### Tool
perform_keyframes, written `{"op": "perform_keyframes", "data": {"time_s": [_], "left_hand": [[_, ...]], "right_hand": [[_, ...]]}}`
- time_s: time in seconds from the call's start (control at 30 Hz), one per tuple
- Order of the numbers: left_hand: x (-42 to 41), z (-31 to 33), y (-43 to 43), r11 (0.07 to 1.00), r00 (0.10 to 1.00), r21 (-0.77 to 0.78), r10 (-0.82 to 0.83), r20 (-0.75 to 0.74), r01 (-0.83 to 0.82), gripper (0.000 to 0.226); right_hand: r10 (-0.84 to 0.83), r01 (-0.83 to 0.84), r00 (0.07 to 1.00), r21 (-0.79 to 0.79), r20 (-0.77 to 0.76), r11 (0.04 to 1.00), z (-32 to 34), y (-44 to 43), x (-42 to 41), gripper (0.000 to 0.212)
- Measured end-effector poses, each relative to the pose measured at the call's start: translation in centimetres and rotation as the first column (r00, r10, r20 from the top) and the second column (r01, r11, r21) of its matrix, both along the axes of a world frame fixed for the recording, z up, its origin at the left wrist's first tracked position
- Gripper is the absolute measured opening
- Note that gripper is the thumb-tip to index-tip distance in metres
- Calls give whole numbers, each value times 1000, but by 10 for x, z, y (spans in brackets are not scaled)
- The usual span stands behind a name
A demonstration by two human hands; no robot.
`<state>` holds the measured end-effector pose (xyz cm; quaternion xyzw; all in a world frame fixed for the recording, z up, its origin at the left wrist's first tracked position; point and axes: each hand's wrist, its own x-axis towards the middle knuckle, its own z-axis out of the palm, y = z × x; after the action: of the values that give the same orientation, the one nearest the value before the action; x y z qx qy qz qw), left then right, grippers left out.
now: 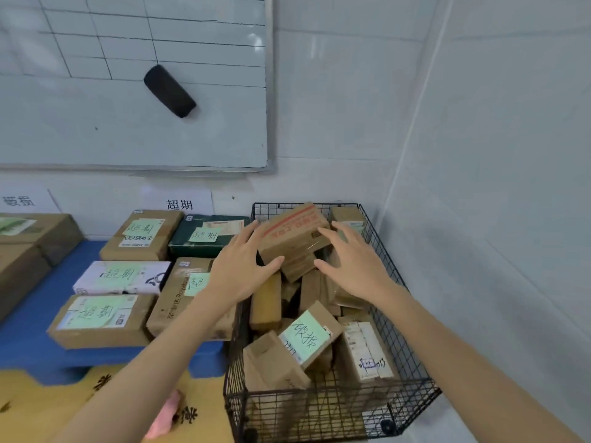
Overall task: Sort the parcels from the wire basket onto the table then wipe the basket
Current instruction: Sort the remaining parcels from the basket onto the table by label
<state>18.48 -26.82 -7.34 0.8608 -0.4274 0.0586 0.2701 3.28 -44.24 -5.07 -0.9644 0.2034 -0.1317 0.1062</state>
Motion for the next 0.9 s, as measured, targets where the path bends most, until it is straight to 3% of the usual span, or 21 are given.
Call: {"op": "perform_keyframes", "data": {"time_s": [0.3, 0.57, 0.9], "left_hand": [[23, -37, -56, 992, 969, 124, 57, -241, -28, 77], [41, -74, -86, 981, 956, 163, 141, -259, -101, 80], [57, -104, -110, 979, 890, 100, 205, -407, -180, 81]], "right_hand": [[-54, 62, 997, 175, -53, 983, -32, -57, 33, 68], [-63, 82, 994, 227, -90, 970, -61, -102, 78, 68], [-19, 34, 998, 264, -56, 964, -89, -128, 126, 66]]}}
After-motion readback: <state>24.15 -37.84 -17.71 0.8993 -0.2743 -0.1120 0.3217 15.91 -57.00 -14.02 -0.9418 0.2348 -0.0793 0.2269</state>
